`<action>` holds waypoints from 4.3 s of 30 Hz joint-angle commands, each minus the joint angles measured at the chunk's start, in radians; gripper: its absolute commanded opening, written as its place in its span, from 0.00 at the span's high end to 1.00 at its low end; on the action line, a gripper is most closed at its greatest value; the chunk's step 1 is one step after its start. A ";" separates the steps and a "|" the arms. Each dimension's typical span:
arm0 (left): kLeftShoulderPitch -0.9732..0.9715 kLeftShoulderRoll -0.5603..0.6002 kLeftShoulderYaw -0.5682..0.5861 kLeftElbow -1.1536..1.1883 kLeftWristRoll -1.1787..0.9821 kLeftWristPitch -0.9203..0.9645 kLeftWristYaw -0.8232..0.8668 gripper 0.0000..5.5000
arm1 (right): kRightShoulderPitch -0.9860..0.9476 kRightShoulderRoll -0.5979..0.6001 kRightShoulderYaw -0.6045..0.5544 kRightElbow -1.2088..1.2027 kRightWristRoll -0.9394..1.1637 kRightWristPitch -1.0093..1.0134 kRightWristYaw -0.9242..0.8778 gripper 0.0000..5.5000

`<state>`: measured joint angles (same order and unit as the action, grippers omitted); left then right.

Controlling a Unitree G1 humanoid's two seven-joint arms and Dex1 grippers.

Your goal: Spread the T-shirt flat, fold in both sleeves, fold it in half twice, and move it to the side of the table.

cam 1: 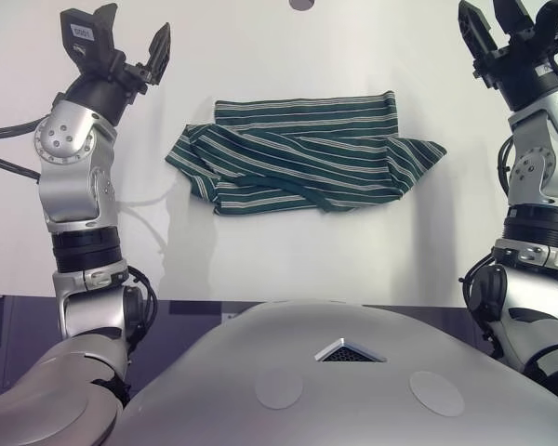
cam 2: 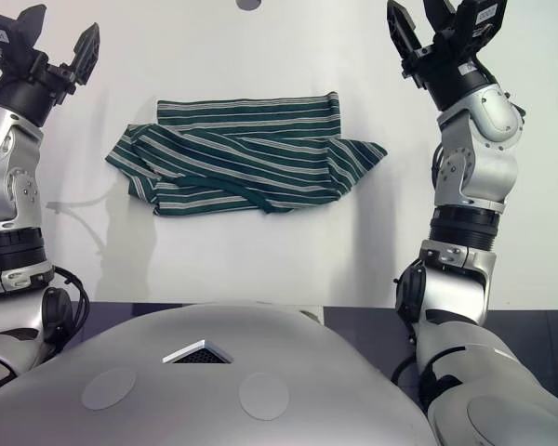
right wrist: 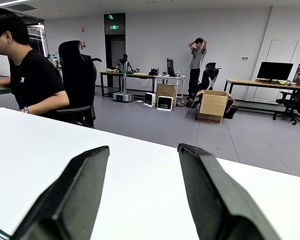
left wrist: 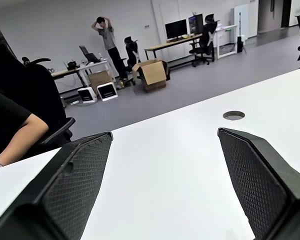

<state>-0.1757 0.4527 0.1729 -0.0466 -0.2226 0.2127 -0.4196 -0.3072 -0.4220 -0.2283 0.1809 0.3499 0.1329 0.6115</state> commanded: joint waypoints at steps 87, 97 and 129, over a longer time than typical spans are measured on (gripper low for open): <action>-0.050 0.385 -0.403 0.410 0.479 -0.888 -0.496 0.83 | 0.060 -0.349 0.148 -0.316 0.234 0.395 0.502 1.00; -0.029 0.383 -0.389 0.384 0.339 -0.835 -0.525 0.99 | 0.075 -0.379 0.124 -0.341 0.260 0.416 0.532 1.00; -0.233 0.688 0.427 -0.296 -1.189 0.407 -0.475 0.99 | -0.410 -0.683 -0.337 -0.293 1.247 0.823 0.258 1.00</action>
<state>-0.3646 1.1414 0.5985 -0.3588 -1.3936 0.6043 -0.9042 -0.6794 -1.0897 -0.5700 -0.1265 1.5784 0.9548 0.8772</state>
